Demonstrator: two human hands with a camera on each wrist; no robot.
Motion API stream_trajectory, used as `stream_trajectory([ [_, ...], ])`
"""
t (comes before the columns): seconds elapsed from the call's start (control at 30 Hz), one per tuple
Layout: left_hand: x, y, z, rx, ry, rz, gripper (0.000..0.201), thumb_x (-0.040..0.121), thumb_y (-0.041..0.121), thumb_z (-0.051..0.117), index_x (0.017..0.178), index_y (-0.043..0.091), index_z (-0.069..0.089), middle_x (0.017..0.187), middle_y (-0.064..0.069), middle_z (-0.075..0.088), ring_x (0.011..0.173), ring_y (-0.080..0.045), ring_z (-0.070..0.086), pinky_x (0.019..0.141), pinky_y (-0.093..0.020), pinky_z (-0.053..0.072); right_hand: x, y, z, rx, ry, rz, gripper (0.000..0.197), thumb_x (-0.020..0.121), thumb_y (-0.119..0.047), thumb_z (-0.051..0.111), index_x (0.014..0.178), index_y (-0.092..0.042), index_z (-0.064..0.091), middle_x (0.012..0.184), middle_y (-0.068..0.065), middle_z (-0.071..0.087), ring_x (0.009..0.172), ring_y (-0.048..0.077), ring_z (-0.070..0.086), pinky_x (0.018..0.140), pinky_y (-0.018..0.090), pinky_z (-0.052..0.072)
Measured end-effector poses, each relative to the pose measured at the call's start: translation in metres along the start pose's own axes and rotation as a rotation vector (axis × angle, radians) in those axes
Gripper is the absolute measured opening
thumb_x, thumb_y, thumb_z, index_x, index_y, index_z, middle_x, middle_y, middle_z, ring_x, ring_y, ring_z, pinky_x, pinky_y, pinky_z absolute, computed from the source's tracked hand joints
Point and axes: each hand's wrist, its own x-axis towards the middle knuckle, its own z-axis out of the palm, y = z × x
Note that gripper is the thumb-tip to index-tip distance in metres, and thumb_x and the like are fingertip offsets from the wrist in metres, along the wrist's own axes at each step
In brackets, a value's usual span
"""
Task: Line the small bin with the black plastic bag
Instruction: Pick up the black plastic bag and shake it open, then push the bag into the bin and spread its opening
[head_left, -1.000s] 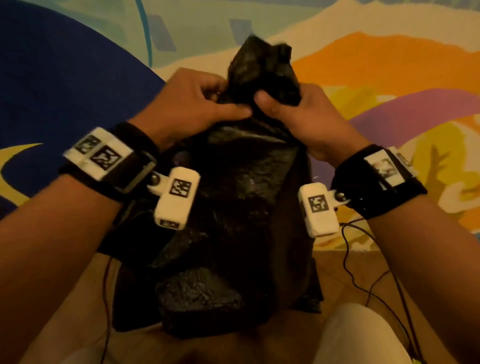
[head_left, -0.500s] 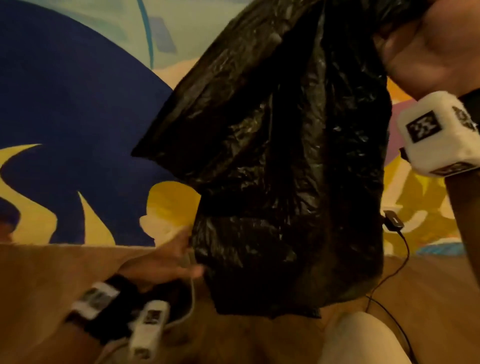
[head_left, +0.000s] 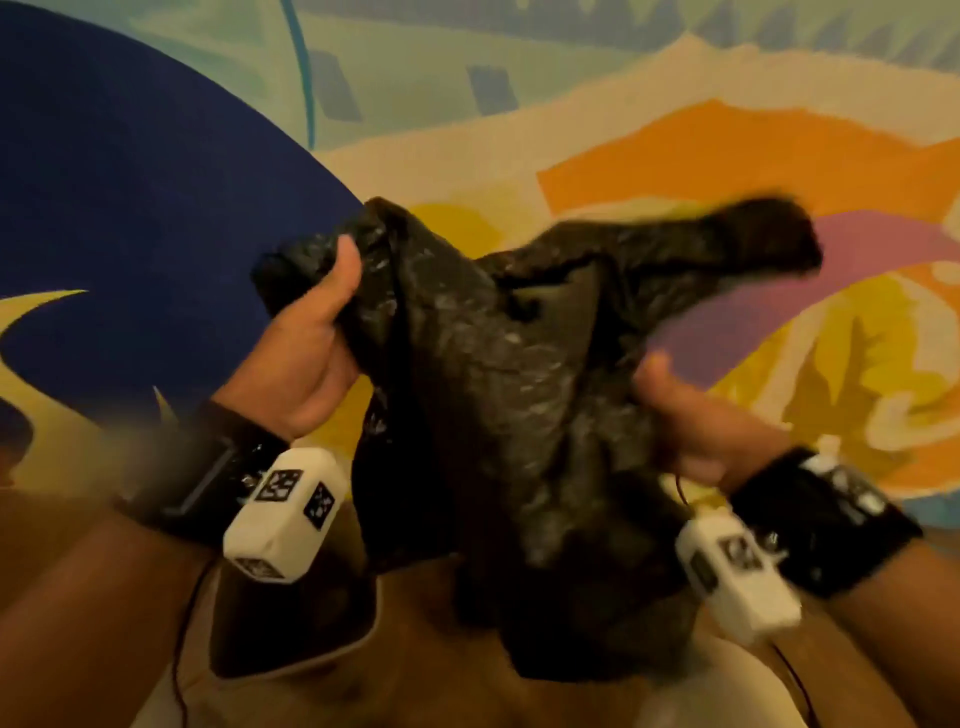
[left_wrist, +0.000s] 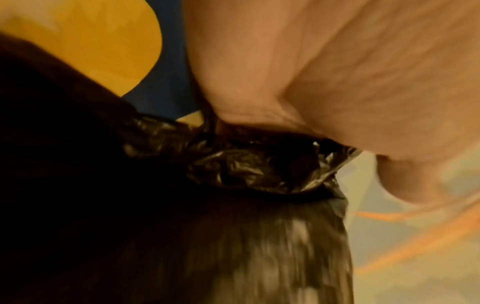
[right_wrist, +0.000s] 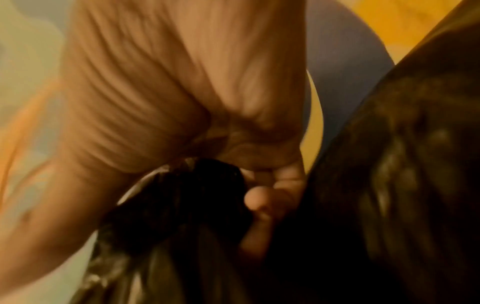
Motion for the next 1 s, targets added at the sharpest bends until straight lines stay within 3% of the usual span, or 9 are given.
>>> stream_trajectory([
  [0.1, -0.009, -0.003, 0.028, 0.239, -0.262, -0.132, 0.058, 0.074, 0.067, 0.057, 0.114, 0.029, 0.076, 0.125, 0.009, 0.073, 0.12, -0.009, 0.067, 0.097, -0.025, 0.056, 0.023, 0.033, 0.051, -0.158, -0.077, -0.028, 0.022, 0.068, -0.02, 0.086, 0.089, -0.019, 0.084, 0.093, 0.006, 0.081, 0.096, 0.027, 0.073, 0.084, 0.038, 0.059],
  [0.2, -0.012, -0.011, 0.037, 0.647, -0.323, -0.081, 0.071, 0.058, 0.074, 0.059, 0.117, 0.034, 0.062, 0.108, 0.027, 0.072, 0.097, 0.017, 0.065, 0.08, -0.004, 0.052, 0.053, 0.026, 0.073, -0.042, 0.052, -0.205, 0.03, 0.091, -0.004, 0.068, 0.12, -0.008, 0.074, 0.121, 0.014, 0.075, 0.115, 0.032, 0.07, 0.1, 0.045, 0.058],
  [0.3, -0.009, -0.016, 0.005, 0.584, -0.151, 0.046, 0.131, 0.049, 0.078, 0.078, 0.157, 0.026, 0.025, 0.147, 0.002, 0.051, 0.133, 0.001, 0.052, 0.107, -0.02, 0.046, 0.075, 0.013, 0.068, 0.189, 0.148, -0.242, 0.034, 0.1, -0.013, 0.061, 0.132, -0.007, 0.066, 0.13, 0.016, 0.071, 0.119, 0.034, 0.068, 0.105, 0.049, 0.052],
  [0.37, -0.024, -0.035, -0.013, 0.578, -0.182, -0.046, 0.147, 0.039, 0.072, 0.088, 0.159, 0.025, 0.017, 0.152, 0.005, 0.046, 0.137, 0.001, 0.048, 0.111, -0.024, 0.043, 0.083, 0.008, 0.065, 0.273, 0.218, -0.263, 0.035, 0.1, -0.019, 0.063, 0.134, -0.009, 0.065, 0.13, 0.014, 0.071, 0.119, 0.032, 0.068, 0.108, 0.051, 0.05],
  [0.53, -0.058, -0.09, 0.004, 0.675, -0.258, -0.311, 0.065, 0.063, 0.006, 0.095, 0.122, 0.02, 0.071, 0.12, 0.003, 0.076, 0.115, -0.014, 0.07, 0.101, -0.045, 0.056, 0.093, 0.007, 0.068, 0.256, 0.209, -0.33, 0.043, 0.098, -0.023, 0.065, 0.138, -0.007, 0.061, 0.135, 0.017, 0.067, 0.123, 0.035, 0.065, 0.11, 0.052, 0.049],
  [0.63, -0.061, -0.099, -0.004, 0.653, -0.068, -0.407, 0.025, 0.063, -0.004, 0.076, 0.085, 0.008, 0.08, 0.087, -0.012, 0.08, 0.084, -0.03, 0.077, 0.074, -0.037, 0.06, 0.089, -0.002, 0.054, 0.273, 0.247, -0.414, 0.042, 0.099, -0.02, 0.064, 0.139, -0.008, 0.06, 0.136, 0.017, 0.066, 0.124, 0.035, 0.065, 0.107, 0.053, 0.05],
  [0.73, -0.064, -0.09, -0.025, 0.49, 0.026, -0.469, 0.018, 0.054, -0.004, 0.058, 0.063, 0.004, 0.071, 0.068, -0.013, 0.071, 0.067, -0.031, 0.066, 0.06, -0.029, 0.048, 0.08, -0.014, 0.027, 0.296, 0.346, -0.505, 0.04, 0.101, -0.015, 0.059, 0.14, -0.007, 0.058, 0.136, 0.015, 0.067, 0.123, 0.032, 0.066, 0.102, 0.048, 0.053],
  [0.87, -0.069, -0.081, -0.041, 0.305, -0.055, -0.469, 0.032, 0.061, -0.012, 0.052, 0.086, -0.002, 0.069, 0.086, -0.02, 0.069, 0.077, -0.032, 0.068, 0.067, -0.033, 0.053, 0.071, -0.009, 0.007, 0.296, 0.393, -0.538, 0.039, 0.103, -0.018, 0.058, 0.141, -0.012, 0.058, 0.136, 0.009, 0.068, 0.124, 0.027, 0.066, 0.093, 0.039, 0.059],
  [1.0, -0.065, -0.087, -0.039, 0.316, -0.016, -0.414, 0.04, 0.074, -0.011, 0.06, 0.113, -0.006, 0.067, 0.108, -0.031, 0.072, 0.093, -0.04, 0.072, 0.08, -0.043, 0.057, 0.049, 0.023, 0.002, 0.334, 0.277, -0.484, 0.055, 0.099, -0.046, 0.06, 0.147, -0.021, 0.052, 0.145, 0.003, 0.061, 0.133, 0.027, 0.059, 0.104, 0.046, 0.053],
])
